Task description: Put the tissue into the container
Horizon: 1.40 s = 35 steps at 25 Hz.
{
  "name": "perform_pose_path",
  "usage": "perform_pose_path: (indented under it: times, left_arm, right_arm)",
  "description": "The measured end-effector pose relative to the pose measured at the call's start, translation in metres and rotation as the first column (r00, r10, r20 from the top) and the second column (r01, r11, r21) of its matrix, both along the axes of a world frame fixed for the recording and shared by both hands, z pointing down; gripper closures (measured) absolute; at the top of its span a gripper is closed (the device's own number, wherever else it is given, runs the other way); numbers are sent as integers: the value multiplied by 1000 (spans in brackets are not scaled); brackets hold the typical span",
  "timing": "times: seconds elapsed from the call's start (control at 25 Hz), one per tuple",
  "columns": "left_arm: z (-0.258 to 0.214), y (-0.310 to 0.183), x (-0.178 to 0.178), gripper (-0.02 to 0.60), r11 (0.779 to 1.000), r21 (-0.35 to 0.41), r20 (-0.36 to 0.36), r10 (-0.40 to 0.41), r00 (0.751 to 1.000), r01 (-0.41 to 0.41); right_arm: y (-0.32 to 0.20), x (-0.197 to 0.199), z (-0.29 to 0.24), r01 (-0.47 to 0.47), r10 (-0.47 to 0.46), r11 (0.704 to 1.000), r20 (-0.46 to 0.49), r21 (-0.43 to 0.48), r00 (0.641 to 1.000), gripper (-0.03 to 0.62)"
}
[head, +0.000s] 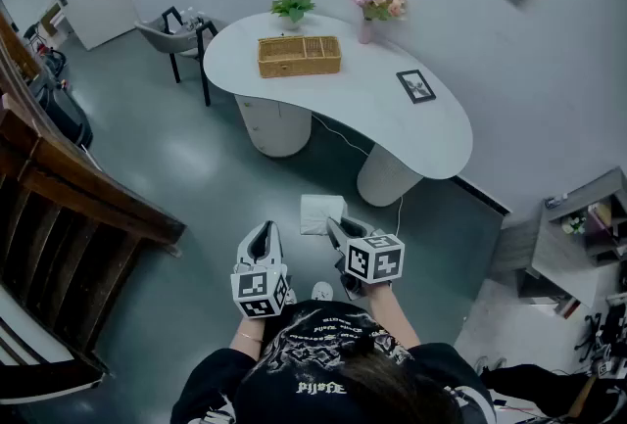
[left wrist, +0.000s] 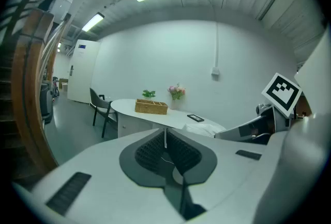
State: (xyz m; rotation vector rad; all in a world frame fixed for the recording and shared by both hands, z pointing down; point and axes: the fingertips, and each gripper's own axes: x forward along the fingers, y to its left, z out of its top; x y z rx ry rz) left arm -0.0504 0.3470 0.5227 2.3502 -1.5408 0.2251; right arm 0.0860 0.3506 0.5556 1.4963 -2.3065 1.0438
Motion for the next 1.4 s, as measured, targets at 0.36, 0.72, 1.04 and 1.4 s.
perform_pose_path:
  times: [0.36, 0.72, 1.04, 1.4]
  left_arm:
    - [4, -3, 9, 551, 999, 0, -4, -34, 999, 34]
    - [23, -14, 25, 551, 999, -24, 26, -41, 999, 42]
    - [31, -56, 21, 551, 999, -18, -6, -51, 999, 51]
    - [21, -164, 5, 551, 999, 12, -5, -38, 999, 38]
  right_arm:
    - [-12, 15, -7, 18, -19, 1000, 48, 22, 999, 510]
    - [-35, 21, -8, 72, -74, 995, 25, 66, 997, 510]
    - [-81, 25, -8, 58, -60, 995, 24, 86, 998, 510]
    - [-181, 19, -15, 24, -28, 994, 33, 106, 999, 510]
